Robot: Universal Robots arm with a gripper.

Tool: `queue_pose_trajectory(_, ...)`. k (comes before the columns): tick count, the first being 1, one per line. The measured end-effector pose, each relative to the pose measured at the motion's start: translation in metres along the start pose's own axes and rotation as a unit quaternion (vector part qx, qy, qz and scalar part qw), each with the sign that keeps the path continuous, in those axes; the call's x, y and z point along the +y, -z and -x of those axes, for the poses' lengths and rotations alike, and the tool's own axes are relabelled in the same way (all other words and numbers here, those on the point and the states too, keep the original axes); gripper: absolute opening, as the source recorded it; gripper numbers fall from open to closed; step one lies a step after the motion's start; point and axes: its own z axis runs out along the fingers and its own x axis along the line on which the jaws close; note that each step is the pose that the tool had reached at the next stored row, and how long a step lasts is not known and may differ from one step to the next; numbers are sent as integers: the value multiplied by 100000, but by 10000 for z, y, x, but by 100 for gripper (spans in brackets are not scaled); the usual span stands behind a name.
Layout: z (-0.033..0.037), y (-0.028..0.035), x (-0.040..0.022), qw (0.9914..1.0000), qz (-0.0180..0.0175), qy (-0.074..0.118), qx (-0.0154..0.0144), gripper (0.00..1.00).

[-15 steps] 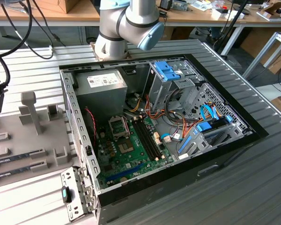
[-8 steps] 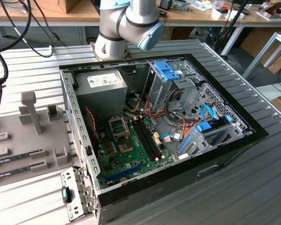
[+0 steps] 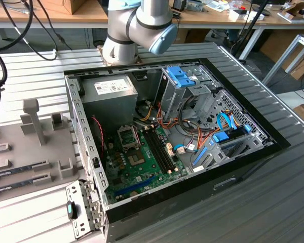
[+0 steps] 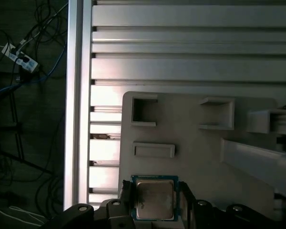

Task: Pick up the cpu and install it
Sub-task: 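Pick up the cpu and move it towards the insertion slot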

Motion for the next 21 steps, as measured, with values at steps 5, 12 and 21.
queue_pose_trajectory(5, -2, 63, 0, 100000, 5, -1, -1, 47)
queue_pose_trajectory(12, -4, 160, -1, 100000, 3, 3, 4, 47)
queue_pose_trajectory(21, -8, 280, -1, 100000, 3, 0, 4, 47)
